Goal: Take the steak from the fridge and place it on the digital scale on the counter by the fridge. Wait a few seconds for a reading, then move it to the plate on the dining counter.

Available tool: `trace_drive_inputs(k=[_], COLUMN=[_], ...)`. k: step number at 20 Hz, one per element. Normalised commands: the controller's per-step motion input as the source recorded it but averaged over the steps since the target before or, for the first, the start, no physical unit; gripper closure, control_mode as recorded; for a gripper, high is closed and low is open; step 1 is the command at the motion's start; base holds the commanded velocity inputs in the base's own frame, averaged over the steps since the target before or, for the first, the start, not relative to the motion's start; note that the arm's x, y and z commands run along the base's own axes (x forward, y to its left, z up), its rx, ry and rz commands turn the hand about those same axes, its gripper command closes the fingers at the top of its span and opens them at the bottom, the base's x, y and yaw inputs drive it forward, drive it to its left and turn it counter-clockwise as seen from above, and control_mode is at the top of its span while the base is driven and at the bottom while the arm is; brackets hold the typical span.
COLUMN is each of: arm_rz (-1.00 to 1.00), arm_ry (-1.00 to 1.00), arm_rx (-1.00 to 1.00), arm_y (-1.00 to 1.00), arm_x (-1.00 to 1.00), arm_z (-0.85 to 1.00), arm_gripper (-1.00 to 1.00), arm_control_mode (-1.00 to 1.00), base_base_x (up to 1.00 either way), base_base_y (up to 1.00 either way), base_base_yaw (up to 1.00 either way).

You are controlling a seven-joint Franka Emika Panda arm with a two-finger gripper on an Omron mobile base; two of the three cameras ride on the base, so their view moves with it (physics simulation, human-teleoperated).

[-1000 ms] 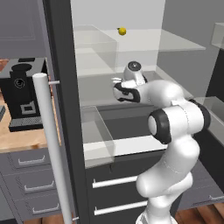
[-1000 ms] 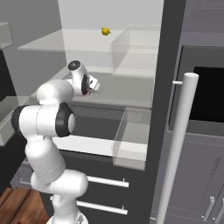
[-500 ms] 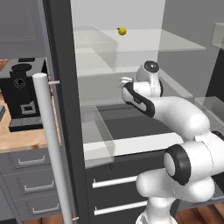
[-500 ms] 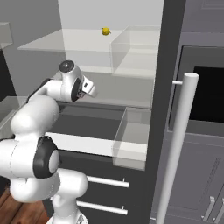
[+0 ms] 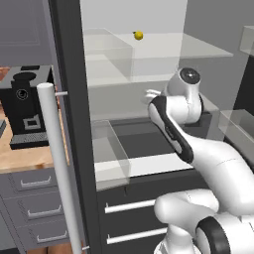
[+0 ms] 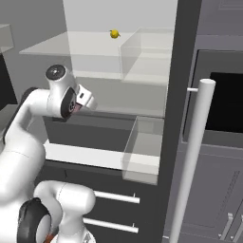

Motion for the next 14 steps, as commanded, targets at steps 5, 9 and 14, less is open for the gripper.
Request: trace_drive_inputs(k=[5, 9, 14], arm_rz=[0.04, 0.04, 0.03], arm_ry=[0.06, 0.12, 0.13], arm_rx=[-0.06, -0.07, -0.05], arm_y=[0.00, 0.00, 0.00], arm_x=[-0.67, -0.27, -0.01], arm_z=[-0.06, -0.13, -0.10], arm_gripper=[1.00, 1.00, 1.00], arm_control_mode=[-1.00, -1.00, -1.00], base_base_x=[0.00, 0.00, 0.00], base_base_y=[0.00, 0.00, 0.00], base_base_yaw=[0.00, 0.00, 0.00])
